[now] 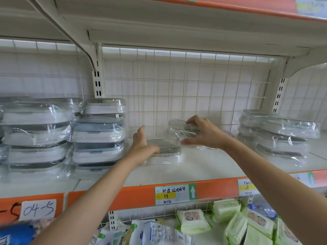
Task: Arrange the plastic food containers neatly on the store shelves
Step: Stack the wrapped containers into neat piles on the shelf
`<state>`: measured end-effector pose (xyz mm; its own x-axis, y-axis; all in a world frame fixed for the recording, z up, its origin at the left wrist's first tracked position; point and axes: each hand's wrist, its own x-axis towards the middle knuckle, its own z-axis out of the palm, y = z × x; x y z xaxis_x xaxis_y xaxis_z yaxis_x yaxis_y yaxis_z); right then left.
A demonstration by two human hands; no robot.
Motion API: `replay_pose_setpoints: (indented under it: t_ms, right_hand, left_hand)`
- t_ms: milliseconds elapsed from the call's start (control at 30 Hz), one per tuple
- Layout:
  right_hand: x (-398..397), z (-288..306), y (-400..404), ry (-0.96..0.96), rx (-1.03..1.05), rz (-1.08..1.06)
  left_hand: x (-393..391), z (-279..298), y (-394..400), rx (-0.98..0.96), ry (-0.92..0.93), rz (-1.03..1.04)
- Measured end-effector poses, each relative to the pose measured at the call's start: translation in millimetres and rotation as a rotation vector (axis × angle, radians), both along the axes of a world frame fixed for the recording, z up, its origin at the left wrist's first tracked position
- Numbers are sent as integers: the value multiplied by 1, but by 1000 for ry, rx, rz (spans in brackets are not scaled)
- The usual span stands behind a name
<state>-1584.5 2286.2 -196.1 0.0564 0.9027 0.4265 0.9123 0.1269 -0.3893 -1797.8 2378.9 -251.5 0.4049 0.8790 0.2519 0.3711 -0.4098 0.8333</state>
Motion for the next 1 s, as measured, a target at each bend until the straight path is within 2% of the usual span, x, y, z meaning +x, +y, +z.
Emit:
replay_pose_setpoints:
  t_ms: [67,100,167,300,367,467,567,633,700,767,900,1000]
  right_hand:
    - [-17,1,14,-3,-28,50]
    - [-24,1,21,-3,-44,61]
    - [-31,-2,32,-26,-80,58]
    - [-24,-6,38,-109,-184,-27]
    - [-15,-3,33,-88,-218,-13]
    - [-13,-1,26,-40,-230,66]
    - [-26,-5,31,27,-206,113]
    - [-31,-7,33,168,-220,163]
    - [-24,-9,31,347,-231,198]
    - [-7,-12,27,395,-185,129]
    - [43,-24,21,210,-114,-174]
    - [73,-38,16,-119,-276,-424]
  left_hand:
    - [-2,5,-2,-51,-209,68]
    - [-4,7,-2,-59,-247,91]
    - [-5,5,-5,-46,-173,84]
    - [-3,-2,-7,8,58,-59]
    - [-2,-3,-7,40,69,-111]
    - [-2,-1,-10,96,-10,-133]
    - [-4,-1,-17,404,34,-85]
    - [-4,-3,-21,650,124,-53]
    - [-3,-5,-20,796,251,-56]
    - [1,-8,-15,879,415,-37]
    - [13,-7,-2,934,574,73]
    - [21,-3,8,897,637,122]
